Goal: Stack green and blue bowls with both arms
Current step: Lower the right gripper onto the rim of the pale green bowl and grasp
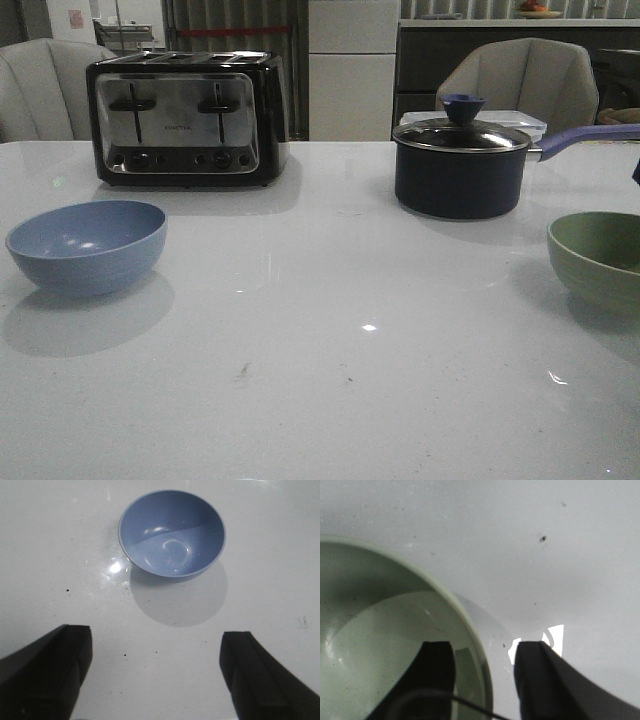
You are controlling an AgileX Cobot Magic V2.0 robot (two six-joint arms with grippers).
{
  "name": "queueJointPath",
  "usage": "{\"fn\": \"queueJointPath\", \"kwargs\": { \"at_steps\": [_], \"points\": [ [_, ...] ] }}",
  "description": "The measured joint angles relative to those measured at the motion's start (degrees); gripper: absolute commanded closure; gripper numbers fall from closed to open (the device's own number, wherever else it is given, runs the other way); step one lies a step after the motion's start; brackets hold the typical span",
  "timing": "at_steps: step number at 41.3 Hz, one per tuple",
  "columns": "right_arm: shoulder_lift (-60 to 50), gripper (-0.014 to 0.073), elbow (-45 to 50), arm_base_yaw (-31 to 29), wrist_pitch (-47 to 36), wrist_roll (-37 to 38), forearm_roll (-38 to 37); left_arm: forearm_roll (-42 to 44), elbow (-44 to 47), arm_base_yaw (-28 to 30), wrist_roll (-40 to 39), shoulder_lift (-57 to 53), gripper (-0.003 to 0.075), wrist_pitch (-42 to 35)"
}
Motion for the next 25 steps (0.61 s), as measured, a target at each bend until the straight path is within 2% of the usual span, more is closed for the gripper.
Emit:
{"fn": "queueJointPath", "kwargs": {
  "at_steps": [6,12,20,25],
  "points": [
    [0.7,0.0456,-1.2,0.0,0.8,-0.3,0.0,0.0,0.0,0.0,0.0,0.0,0.0140,0.0],
    [0.7,0.0542,-2.2,0.0,2.4,-0.6,0.5,0.1,0.0,0.0,0.0,0.0,0.0140,-0.1],
    [-3.1,0.0541,-2.3,0.8,3.5,-0.9,0.7,0.1,0.0,0.0,0.0,0.0,0.0140,-0.1],
    [-8.5,0.0541,-2.3,4.5,4.0,-2.4,2.6,0.1,0.0,0.0,0.0,0.0,0.0140,-0.2]
  ]
}}
